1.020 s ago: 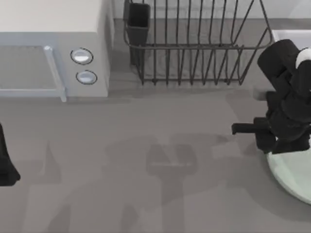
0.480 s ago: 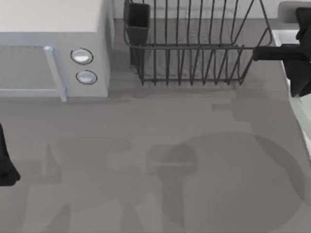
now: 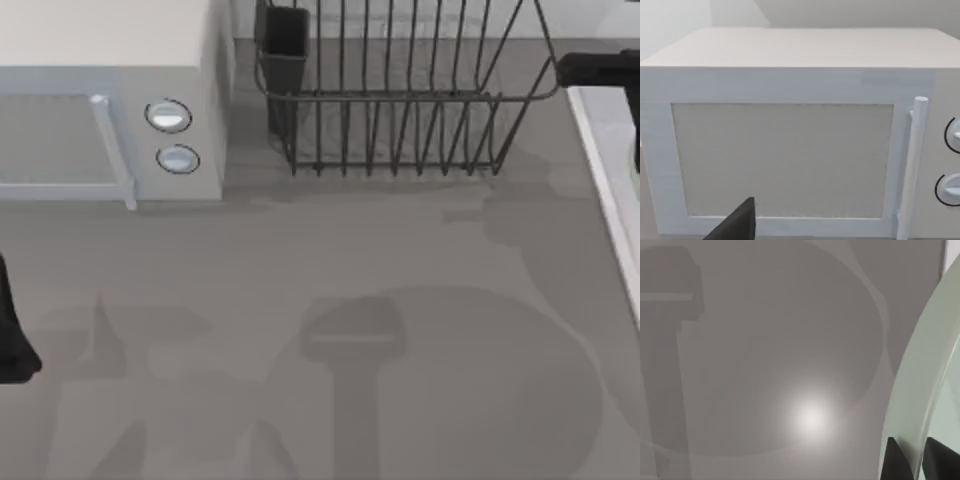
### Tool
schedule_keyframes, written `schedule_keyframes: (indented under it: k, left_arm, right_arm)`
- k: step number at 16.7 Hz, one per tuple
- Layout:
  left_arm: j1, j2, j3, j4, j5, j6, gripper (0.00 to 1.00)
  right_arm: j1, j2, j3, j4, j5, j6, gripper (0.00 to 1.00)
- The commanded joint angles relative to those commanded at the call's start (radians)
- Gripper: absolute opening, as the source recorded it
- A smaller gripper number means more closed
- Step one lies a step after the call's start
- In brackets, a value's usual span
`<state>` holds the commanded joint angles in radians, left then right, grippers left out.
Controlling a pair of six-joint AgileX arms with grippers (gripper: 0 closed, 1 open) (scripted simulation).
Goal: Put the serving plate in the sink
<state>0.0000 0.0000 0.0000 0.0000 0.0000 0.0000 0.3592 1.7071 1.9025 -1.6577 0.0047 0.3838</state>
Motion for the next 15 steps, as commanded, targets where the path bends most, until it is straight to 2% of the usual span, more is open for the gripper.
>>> schedule_keyframes:
  k: [3,6,15]
  left_arm:
    - [0.000,0.000,0.000,0.000,0.000,0.000,1.00]
    - [0.000,0.000,0.000,0.000,0.000,0.000,1.00]
    - [0.000,0.000,0.000,0.000,0.000,0.000,1.00]
  right_arm:
    - [-0.002,0.016,0.011,-0.001,0.000,-0.006,0.00]
    - [-0.051,0.116,0.111,-0.020,0.000,-0.054,0.00]
    - [-0.326,0.790,0.786,-0.089,0.003,-0.326,0.00]
